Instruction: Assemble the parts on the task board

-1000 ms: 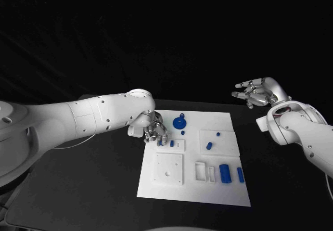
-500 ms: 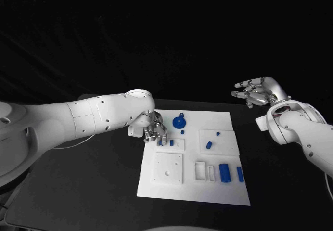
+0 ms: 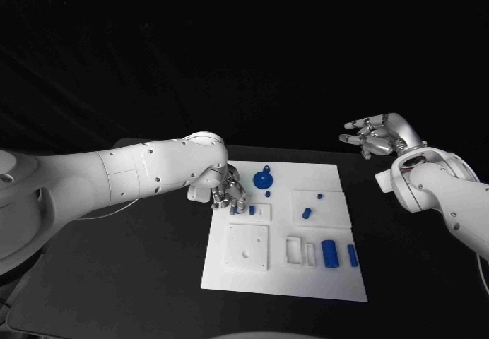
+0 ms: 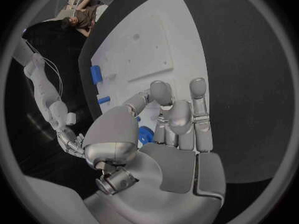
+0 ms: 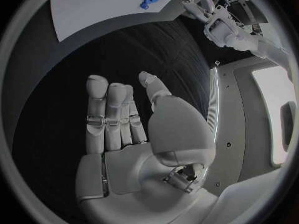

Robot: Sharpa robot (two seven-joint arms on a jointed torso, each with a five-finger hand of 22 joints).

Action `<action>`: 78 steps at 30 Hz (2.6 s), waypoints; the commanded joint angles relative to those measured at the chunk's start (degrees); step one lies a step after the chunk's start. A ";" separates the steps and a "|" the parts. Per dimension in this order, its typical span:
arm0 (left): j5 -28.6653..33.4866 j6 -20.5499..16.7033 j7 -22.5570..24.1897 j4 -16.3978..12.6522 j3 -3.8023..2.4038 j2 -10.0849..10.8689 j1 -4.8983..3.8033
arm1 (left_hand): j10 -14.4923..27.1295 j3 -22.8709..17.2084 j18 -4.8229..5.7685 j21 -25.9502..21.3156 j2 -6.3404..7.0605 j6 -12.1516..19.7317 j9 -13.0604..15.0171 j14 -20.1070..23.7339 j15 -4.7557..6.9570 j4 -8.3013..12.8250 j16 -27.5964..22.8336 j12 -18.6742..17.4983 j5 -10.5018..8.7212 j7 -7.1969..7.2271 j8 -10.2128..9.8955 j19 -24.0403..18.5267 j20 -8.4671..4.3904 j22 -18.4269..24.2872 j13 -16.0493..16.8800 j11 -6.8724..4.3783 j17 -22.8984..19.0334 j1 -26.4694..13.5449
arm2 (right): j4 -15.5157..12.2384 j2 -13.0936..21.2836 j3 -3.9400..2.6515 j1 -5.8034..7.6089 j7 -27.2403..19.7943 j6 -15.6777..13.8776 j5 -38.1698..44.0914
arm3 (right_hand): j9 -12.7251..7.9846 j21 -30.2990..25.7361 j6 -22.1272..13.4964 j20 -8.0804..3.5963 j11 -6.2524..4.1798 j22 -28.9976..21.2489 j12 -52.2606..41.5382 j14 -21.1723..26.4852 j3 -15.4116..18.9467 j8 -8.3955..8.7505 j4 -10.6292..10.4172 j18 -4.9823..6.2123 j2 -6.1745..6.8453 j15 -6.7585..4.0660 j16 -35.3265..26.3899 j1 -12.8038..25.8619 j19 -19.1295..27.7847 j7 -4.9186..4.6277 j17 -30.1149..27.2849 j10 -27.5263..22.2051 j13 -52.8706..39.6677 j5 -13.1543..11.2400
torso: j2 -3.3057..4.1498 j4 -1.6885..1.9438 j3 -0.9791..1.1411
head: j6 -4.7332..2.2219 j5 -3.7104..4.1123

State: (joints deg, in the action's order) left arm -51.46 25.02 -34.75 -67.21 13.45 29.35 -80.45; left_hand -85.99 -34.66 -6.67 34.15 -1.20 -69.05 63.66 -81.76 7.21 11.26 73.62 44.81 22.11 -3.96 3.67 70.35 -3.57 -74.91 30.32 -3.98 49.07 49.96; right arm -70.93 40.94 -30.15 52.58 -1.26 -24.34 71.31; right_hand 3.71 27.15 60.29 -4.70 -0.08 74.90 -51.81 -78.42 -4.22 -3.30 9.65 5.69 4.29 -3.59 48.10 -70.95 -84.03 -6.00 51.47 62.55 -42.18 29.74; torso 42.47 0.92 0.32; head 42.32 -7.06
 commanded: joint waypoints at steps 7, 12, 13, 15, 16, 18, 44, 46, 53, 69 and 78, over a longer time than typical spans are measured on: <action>-1.78 -1.65 -0.28 -0.17 0.39 -0.28 1.00 | -0.54 -1.42 -0.52 -1.18 -1.77 -9.21 1.09 0.03 0.03 2.33 -0.19 0.51 -1.63 7.11 0.31 0.35 0.82 -0.84 -0.37 -1.84 0.12 1.14 | -0.14 -0.06 -0.01 -0.10 -0.51 0.80 0.49 | -0.06 0.21 -0.36 0.11 0.23 2.91 -0.10 0.25 -0.12 -0.25 0.17 0.35 0.14 0.03 0.23 0.52 0.02 -0.23 -0.08 -0.25 0.02 0.27 | 0.02 0.02 -0.01 | -0.04 0.07; -2.20 -2.08 -0.25 0.17 0.39 -0.50 1.26 | -0.53 3.73 -0.55 -1.85 -3.30 -9.32 1.21 -0.02 0.05 1.25 -0.15 0.68 -0.42 7.19 0.28 0.65 1.02 -0.88 -0.54 -1.82 0.25 2.48 | -0.16 -0.08 -0.01 -0.11 -0.50 0.88 0.50 | -0.06 0.21 -0.36 0.11 0.23 2.91 -0.10 0.25 -0.12 -0.25 0.17 0.35 0.14 0.03 0.23 0.52 0.02 -0.23 -0.08 -0.25 0.02 0.27 | 0.02 -0.02 -0.02 | -0.03 0.23; -2.23 -2.07 -0.25 0.25 0.39 -0.54 1.30 | -0.52 3.78 -0.55 -1.87 -3.33 -9.33 1.21 -0.03 0.05 1.20 -0.14 0.69 -0.53 7.20 0.28 0.66 1.02 -0.88 -0.55 -1.81 0.28 2.45 | -0.16 -0.08 -0.01 -0.11 -0.49 0.89 0.51 | -0.06 0.21 -0.36 0.11 0.23 2.91 -0.10 0.25 -0.12 -0.25 0.17 0.35 0.14 0.03 0.23 0.52 0.02 -0.23 -0.08 -0.25 0.02 0.27 | 0.02 -0.01 -0.02 | -0.04 0.27; -2.25 -2.00 -0.26 0.37 0.39 -0.60 1.36 | -0.52 3.97 -0.54 -1.95 -3.45 -9.37 1.21 -0.02 0.05 1.12 -0.16 0.72 -0.68 7.21 0.29 0.71 1.04 -0.89 -0.56 -1.83 0.24 2.52 | -0.16 -0.07 -0.01 -0.11 -0.49 0.92 0.51 | -0.06 0.21 -0.36 0.11 0.23 2.91 -0.10 0.25 -0.12 -0.25 0.17 0.35 0.14 0.03 0.23 0.52 0.02 -0.23 -0.08 -0.25 0.02 0.27 | 0.01 0.00 -0.02 | -0.05 0.26; -2.26 -1.95 -0.27 0.42 0.39 -0.63 1.39 | -0.52 4.08 -0.54 -2.01 -3.47 -9.37 1.20 -0.02 0.05 1.07 -0.15 0.72 -0.82 7.21 0.28 0.71 1.05 -0.89 -0.58 -1.82 0.26 2.52 | -0.17 -0.06 -0.01 -0.11 -0.48 0.93 0.51 | -0.06 0.21 -0.36 0.11 0.23 2.91 -0.10 0.25 -0.12 -0.25 0.17 0.35 0.14 0.03 0.23 0.52 0.02 -0.23 -0.08 -0.25 0.02 0.27 | 0.01 0.01 -0.02 | -0.07 0.25; -2.23 -1.89 -0.28 0.48 0.39 -0.67 1.43 | -0.53 4.26 -0.55 -2.09 -3.52 -9.38 1.18 -0.02 0.05 0.96 -0.16 0.75 -0.83 7.22 0.28 0.75 1.08 -0.91 -0.59 -1.81 0.27 2.50 | -0.18 -0.05 -0.01 -0.11 -0.47 0.96 0.53 | -0.06 0.21 -0.36 0.11 0.23 2.91 -0.10 0.25 -0.12 -0.25 0.17 0.35 0.14 0.03 0.23 0.52 0.02 -0.23 -0.08 -0.25 0.02 0.27 | 0.01 0.01 -0.02 | -0.02 0.24; -1.68 -1.80 -0.25 1.00 0.39 -0.94 1.49 | -0.53 8.85 -0.98 -3.09 -2.60 -9.89 1.03 -0.06 0.03 -5.12 -0.07 1.03 -7.40 7.50 0.26 1.21 1.83 -0.99 -0.72 -1.85 0.50 1.89 | -0.28 0.05 -0.01 -0.11 -0.43 1.12 0.61 | -0.06 0.13 -0.38 0.11 0.23 2.90 -0.07 0.29 -0.24 -0.25 0.29 0.35 0.11 0.04 0.21 0.53 0.07 -0.23 -0.10 -0.26 0.03 0.36 | 0.02 0.01 0.02 | -0.40 0.40; -1.68 -1.80 -0.26 1.01 0.39 -0.95 1.49 | -0.54 9.75 -0.91 -3.18 -2.09 -9.87 1.02 -0.03 0.00 -5.64 -0.16 1.00 -7.56 7.50 0.26 1.27 1.74 -0.98 -0.76 -1.85 0.39 2.07 | -0.27 0.05 -0.01 -0.11 -0.43 1.13 0.61 | -0.06 0.13 -0.38 0.11 0.23 2.90 -0.07 0.29 -0.24 -0.25 0.29 0.35 0.11 0.04 0.21 0.53 0.07 -0.23 -0.10 -0.26 0.03 0.36 | 0.01 0.01 0.01 | -0.37 0.41; -1.43 -1.73 -0.22 1.00 0.38 -0.94 1.49 | -0.53 14.57 -0.65 -3.35 -3.47 -9.58 0.90 0.05 0.04 -4.94 -0.25 0.94 0.24 7.42 0.22 1.26 1.49 -1.00 -0.84 -1.77 0.28 4.00 | -0.20 0.02 -0.01 -0.11 -0.43 1.18 0.61 | -0.06 0.13 -0.38 0.11 0.23 2.90 -0.07 0.29 -0.24 -0.25 0.29 0.35 0.11 0.04 0.21 0.53 0.07 -0.23 -0.10 -0.26 0.03 0.36 | 0.00 0.00 -0.01 | -0.34 0.39; -0.97 -1.68 -0.15 0.94 0.37 -0.52 1.49 | -0.53 11.37 -0.65 -3.15 -5.66 -8.91 0.76 0.34 -0.05 -0.45 -0.72 0.60 4.80 7.08 0.24 0.95 1.40 -1.04 -0.98 -1.53 -0.61 3.10 | -0.05 -0.01 -0.01 -0.17 -0.41 1.31 0.61 | -0.06 0.13 -0.38 0.11 0.23 2.90 -0.07 0.29 -0.24 -0.25 0.29 0.35 0.11 0.04 0.21 0.53 0.07 -0.23 -0.10 -0.26 0.03 0.36 | 0.01 0.01 -0.03 | -0.42 0.39; -0.93 -1.96 -0.08 0.98 0.36 -0.32 1.49 | -0.51 12.32 -0.33 -3.29 -5.19 -7.58 -1.15 0.60 -0.11 -1.40 -1.37 -0.02 2.85 6.75 0.11 0.89 0.94 -0.97 -1.09 -1.43 -1.75 3.86 | 0.01 0.01 -0.01 -0.20 -0.40 1.34 0.61 | -0.06 0.13 -0.38 0.11 0.23 2.90 -0.07 0.29 -0.24 -0.25 0.29 0.35 0.11 0.04 0.21 0.53 0.07 -0.23 -0.10 -0.26 0.03 0.36 | 0.00 0.01 -0.05 | -0.44 0.42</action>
State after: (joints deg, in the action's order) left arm -51.75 23.63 -34.29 -66.20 13.37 29.09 -79.69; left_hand -84.23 -19.81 -6.67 31.05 -4.61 -77.38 62.66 -81.57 7.06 7.15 72.56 44.96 25.09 2.25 4.00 71.22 -2.28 -74.91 29.31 -5.34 47.42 51.20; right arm -70.91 40.96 -30.15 52.43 -1.25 -23.73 71.46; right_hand 3.71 27.15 60.19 -4.70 -0.07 74.90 -51.81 -78.42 -4.38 -3.30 9.81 5.69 4.29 -3.58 48.10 -70.95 -84.03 -6.10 51.47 62.54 -42.18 29.74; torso 42.47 0.94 0.28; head 41.89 -6.65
